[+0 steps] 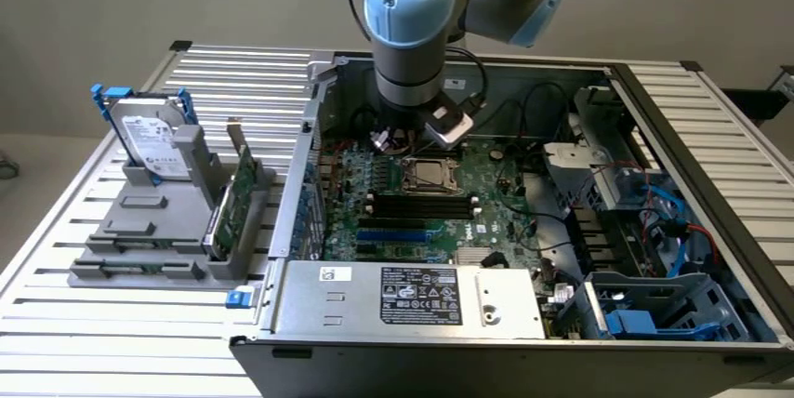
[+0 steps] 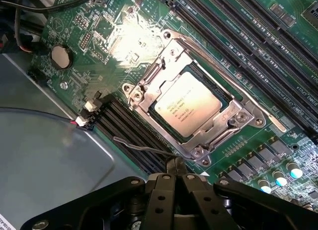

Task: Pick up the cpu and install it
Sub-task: 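Close the cpu cover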

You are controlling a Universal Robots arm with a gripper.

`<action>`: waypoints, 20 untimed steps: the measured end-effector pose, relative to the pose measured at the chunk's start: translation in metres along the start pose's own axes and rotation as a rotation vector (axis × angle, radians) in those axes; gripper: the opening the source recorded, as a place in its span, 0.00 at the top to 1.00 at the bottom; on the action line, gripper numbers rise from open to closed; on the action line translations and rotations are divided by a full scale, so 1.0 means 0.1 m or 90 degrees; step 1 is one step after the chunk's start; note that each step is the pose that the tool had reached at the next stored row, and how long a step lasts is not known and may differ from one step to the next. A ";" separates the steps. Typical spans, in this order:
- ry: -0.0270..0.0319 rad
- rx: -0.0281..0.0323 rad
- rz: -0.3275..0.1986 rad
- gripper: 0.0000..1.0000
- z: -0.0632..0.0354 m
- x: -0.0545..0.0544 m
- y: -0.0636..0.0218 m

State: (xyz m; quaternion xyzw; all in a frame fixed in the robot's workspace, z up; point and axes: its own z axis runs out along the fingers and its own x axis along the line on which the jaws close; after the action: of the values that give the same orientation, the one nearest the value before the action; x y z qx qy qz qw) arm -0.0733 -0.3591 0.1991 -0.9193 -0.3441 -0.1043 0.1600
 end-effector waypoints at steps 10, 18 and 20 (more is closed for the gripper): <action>-0.0042 0.0017 -0.011 0.89 0.013 0.03 0.034; -0.0090 0.0025 -0.021 0.89 0.029 0.06 0.069; -0.0100 0.0031 -0.024 0.89 0.034 0.08 0.081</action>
State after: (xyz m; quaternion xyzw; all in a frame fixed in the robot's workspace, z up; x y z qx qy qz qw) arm -0.0620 -0.3591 0.1965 -0.9129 -0.3632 -0.0993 0.1575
